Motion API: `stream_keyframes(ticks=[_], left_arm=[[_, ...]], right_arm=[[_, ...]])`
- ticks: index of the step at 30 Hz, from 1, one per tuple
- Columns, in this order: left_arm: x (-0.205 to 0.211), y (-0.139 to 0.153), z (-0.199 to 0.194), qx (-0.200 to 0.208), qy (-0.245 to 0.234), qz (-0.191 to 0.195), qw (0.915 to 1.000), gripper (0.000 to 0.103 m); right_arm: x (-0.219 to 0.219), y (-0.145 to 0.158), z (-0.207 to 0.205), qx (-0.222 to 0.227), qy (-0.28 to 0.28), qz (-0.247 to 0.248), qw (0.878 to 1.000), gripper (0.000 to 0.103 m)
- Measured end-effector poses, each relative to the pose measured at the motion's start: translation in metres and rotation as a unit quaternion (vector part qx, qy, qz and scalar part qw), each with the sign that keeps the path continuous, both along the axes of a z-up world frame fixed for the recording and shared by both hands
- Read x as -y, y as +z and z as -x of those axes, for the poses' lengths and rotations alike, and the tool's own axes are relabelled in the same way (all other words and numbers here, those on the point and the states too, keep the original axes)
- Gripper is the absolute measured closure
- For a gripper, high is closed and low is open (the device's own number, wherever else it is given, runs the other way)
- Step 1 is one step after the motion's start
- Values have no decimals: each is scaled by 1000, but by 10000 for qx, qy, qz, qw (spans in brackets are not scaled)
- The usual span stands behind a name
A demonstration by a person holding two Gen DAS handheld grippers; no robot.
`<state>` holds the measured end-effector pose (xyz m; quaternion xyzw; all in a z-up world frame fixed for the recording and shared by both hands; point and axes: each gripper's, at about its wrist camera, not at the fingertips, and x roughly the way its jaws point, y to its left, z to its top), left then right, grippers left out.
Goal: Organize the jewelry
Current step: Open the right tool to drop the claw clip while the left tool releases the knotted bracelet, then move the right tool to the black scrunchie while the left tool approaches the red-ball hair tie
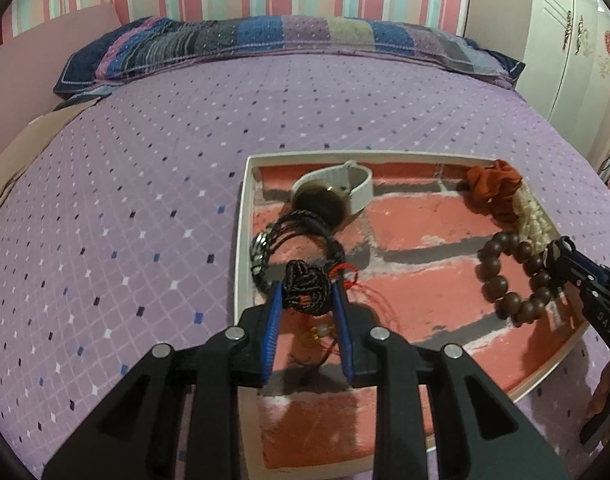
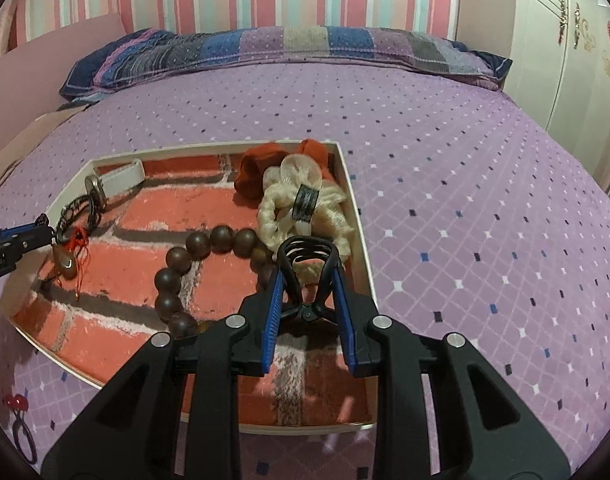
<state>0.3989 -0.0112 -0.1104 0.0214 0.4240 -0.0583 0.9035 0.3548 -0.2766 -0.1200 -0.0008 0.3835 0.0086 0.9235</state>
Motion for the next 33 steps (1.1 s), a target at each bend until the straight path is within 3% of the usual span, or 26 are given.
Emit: stream_keyframes(ticks=[5, 7, 9, 12, 15, 19, 21, 25, 28, 33], left_arm=[[-6, -8, -2, -120, 88, 25, 9999, 76], [-7, -7, -2, -126, 70, 25, 9999, 75], [-8, -6, 0, -126, 48, 21, 9999, 74], [-8, 1, 5, -26, 23, 23, 10000, 58], [-9, 10, 12, 97, -7, 85, 9999, 47], [-11, 21, 21, 225, -14, -4, 9997, 47], [-13, 25, 26, 267, 4, -8, 9996, 46], [-20, 35, 48, 477, 37, -48, 9988, 27], [-25, 40, 69, 608, 0, -127, 9981, 26], [-38, 42, 108, 663, -11, -10, 9978, 15]], right_arm=[[4, 0, 1, 1, -34, -139, 9999, 71], [5, 3, 2, 74, -43, -129, 9999, 53], [6, 8, 6, 166, -5, -143, 9998, 46], [7, 16, 11, 250, 35, -187, 9995, 43], [7, 25, 18, 393, 67, -199, 9990, 28], [4, 38, 34, 608, 79, -159, 9980, 10], [3, 43, 44, 704, 61, -129, 9974, 6], [1, 49, 62, 814, -53, -104, 9966, 4], [1, 51, 75, 795, -161, -159, 9966, 4], [-9, 51, 100, 755, -132, -98, 9970, 4]])
